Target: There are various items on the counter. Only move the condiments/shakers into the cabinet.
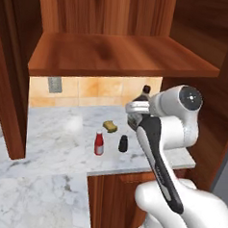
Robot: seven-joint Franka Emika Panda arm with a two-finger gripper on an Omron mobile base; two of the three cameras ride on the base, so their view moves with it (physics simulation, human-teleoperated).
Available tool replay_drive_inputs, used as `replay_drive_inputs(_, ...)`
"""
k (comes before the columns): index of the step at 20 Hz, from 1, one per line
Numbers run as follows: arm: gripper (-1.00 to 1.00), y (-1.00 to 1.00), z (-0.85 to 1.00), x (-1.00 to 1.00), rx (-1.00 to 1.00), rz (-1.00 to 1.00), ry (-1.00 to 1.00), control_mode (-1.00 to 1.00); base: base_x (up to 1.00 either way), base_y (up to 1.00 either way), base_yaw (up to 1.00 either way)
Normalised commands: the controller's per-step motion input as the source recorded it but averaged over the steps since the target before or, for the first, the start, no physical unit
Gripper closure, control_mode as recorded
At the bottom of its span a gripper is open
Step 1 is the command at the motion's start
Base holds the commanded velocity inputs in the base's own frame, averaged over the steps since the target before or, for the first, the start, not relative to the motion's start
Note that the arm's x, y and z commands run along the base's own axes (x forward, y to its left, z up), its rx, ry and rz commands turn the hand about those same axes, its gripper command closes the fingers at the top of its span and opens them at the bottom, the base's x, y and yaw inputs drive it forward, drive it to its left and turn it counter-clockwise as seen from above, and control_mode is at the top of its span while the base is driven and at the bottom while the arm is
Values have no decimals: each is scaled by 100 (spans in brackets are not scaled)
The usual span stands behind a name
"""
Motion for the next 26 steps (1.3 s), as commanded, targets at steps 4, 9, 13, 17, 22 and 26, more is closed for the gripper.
replay_drive_inputs(4,100,-15,100,-84,19,-28,0,-100,0,0,0)
replay_drive_inputs(9,100,-22,100,-95,20,-24,3,-100,0,0,0)
replay_drive_inputs(13,100,-16,100,-81,11,-19,0,-100,0,0,0)
replay_drive_inputs(17,100,5,100,-22,-4,0,-10,-100,0,0,0)
replay_drive_inputs(22,100,4,39,-4,-2,0,-9,-100,0,0,0)
replay_drive_inputs(26,100,16,-4,0,-9,0,-6,-100,0,0,0)
